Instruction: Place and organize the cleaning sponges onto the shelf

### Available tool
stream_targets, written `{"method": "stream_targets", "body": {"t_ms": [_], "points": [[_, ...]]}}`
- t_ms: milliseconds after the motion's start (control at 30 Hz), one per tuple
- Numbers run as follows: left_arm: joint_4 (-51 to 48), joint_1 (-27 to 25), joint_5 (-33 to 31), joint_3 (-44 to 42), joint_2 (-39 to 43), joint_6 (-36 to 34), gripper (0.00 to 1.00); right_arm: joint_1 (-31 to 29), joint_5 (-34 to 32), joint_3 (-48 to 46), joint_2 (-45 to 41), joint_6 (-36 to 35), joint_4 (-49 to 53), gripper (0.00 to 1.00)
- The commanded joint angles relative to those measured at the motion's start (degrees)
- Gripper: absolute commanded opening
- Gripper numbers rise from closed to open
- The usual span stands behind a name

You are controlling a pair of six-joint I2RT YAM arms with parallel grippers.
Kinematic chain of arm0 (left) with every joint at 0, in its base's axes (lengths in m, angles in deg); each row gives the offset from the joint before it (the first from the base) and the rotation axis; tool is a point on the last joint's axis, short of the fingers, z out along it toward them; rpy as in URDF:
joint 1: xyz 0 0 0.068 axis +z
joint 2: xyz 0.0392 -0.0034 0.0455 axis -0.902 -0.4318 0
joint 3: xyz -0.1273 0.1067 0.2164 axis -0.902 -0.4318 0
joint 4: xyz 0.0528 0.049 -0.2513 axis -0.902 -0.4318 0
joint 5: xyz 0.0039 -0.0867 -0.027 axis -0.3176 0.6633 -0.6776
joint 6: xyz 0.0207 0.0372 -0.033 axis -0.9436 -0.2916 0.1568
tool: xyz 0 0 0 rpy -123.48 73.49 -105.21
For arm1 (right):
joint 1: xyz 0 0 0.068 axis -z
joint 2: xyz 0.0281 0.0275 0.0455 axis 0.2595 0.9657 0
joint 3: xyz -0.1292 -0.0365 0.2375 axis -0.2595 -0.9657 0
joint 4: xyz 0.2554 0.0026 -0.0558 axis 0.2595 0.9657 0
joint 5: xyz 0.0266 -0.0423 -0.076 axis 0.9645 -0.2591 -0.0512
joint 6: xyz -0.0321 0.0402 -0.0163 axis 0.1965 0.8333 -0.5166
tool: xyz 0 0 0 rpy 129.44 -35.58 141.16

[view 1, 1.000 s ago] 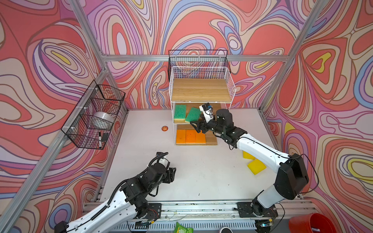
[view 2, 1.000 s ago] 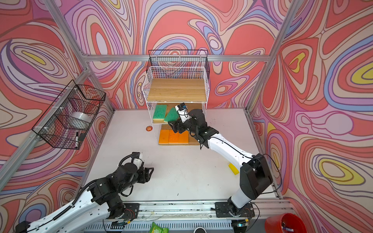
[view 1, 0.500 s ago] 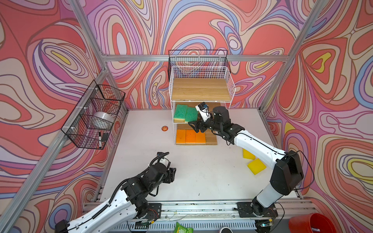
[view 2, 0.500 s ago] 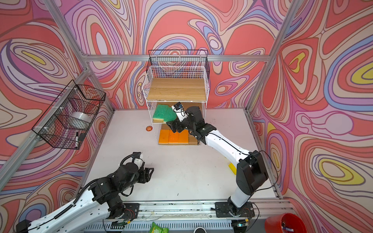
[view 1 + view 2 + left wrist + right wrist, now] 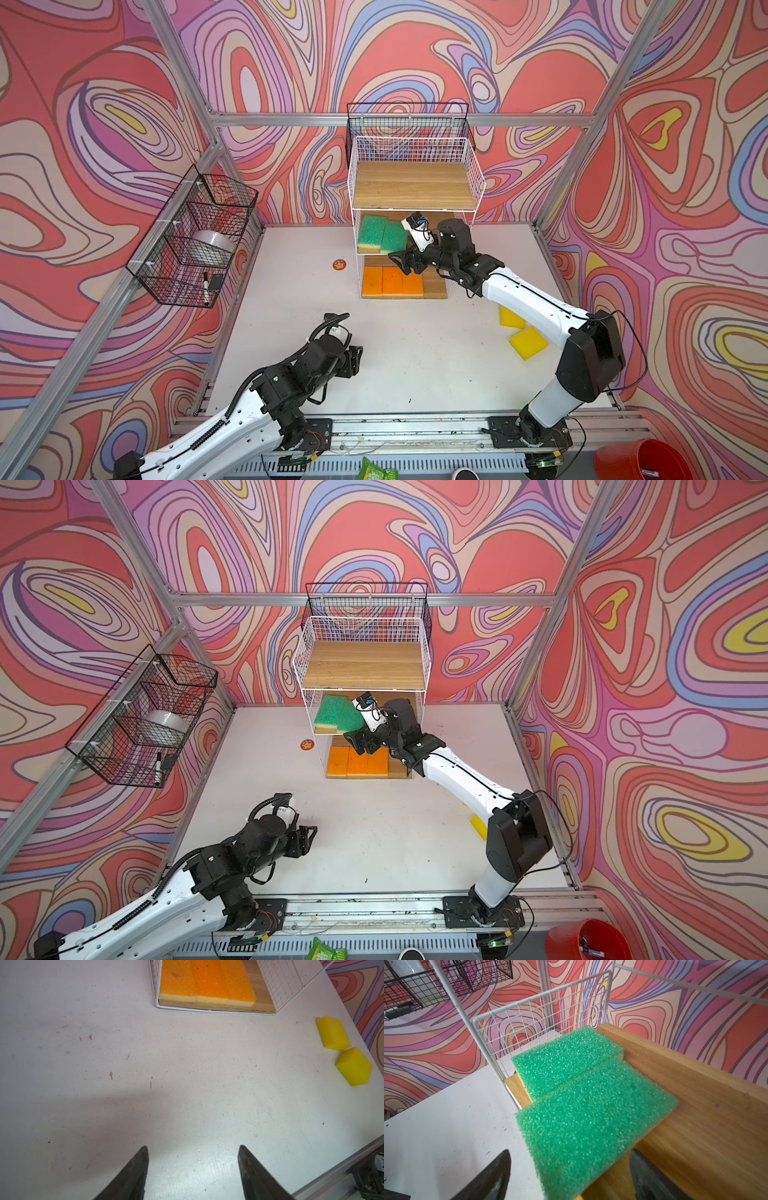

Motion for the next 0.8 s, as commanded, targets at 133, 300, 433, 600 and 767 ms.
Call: {"method": "stream_targets", "body": {"t_ms": [133,300,433,600,767], "points": [[-0.6,0.4,-0.2,0.5,0.7,-0.2,0.69,0.4,-4.2,0.7,-1.9,1.2,0.1,0.92],[-0.6,0.4,-0.3,0.4,0.9,0.0,0.69,0.4,-5.8,1.1,-1.4,2.0,-0.8,0.92],[-0.8,0.4,-0.4,0.2,1.0,0.0,0.69,0.3,-7.5,2.1,-0.5,1.8,-0.2,0.91],[-1.0,0.4,-0.7,0.2,1.1,0.0,0.69,0.4,-8.7,2.3,-0.4,2.3,-0.7,0.90],[-0.7,0.4,-0.7,0.2,0.8,-0.1,0.69,0.4,-9.8,3.3,0.4,2.4,0.2,0.89]]}}
